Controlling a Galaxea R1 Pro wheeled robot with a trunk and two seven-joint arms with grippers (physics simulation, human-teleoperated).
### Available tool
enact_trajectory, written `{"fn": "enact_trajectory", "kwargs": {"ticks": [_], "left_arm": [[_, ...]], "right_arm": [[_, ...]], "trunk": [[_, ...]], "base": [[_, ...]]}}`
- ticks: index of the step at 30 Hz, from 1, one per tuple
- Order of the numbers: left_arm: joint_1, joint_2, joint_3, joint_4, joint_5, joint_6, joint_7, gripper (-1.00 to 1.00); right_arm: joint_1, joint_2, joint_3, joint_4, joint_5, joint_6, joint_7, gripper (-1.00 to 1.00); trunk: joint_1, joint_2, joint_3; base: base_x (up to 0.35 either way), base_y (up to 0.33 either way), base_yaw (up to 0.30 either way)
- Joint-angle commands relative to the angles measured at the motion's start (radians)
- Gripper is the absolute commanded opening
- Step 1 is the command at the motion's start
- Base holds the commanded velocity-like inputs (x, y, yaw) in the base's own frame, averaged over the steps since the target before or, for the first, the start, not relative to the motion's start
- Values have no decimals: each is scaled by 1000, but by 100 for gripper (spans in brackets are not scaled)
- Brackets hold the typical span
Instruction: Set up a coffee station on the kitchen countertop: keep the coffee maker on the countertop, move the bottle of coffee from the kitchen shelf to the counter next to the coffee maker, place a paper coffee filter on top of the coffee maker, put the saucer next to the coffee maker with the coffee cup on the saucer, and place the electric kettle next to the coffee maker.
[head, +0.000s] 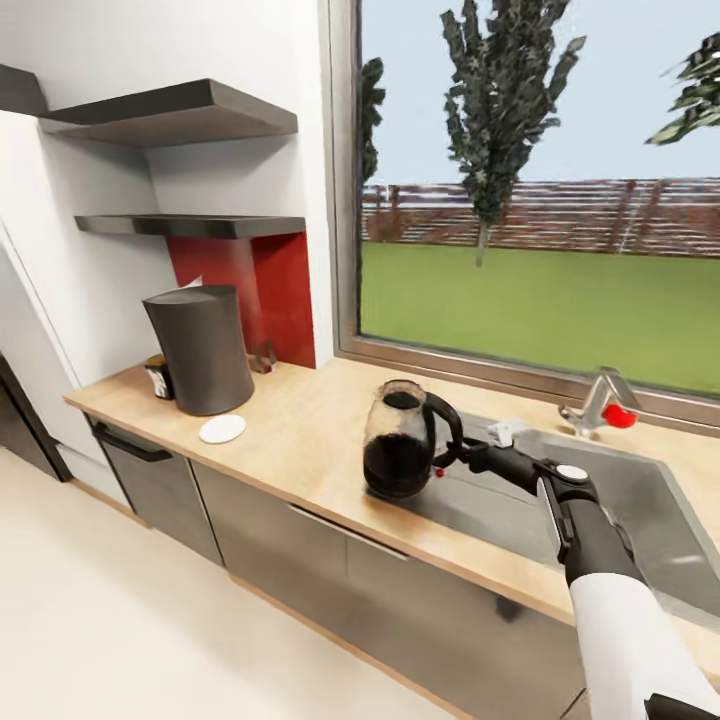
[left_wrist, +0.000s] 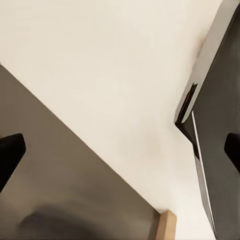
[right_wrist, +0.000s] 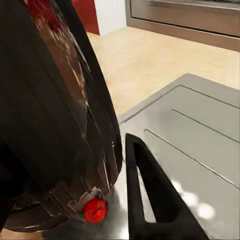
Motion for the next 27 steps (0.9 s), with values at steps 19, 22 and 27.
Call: {"fn": "enact_trajectory", "kwargs": {"ticks": [19, 22, 27], "left_arm": [[-1, 1, 7, 0, -10, -3, 1, 100], [-1, 1, 7, 0, -10, -3, 1, 100], [-1, 1, 7, 0, -10, -3, 1, 100]], "right_arm": [[-1, -1, -5, 0, 3, 4, 7, -100], [-1, -1, -5, 2, 4, 4, 7, -100], [-1, -1, -5, 9, 6, 3, 7, -100]], "trunk": [[1, -2, -2], [1, -2, -2], [1, -2, -2]], "base": [[281, 227, 30], [282, 230, 0], [282, 231, 0]]}}
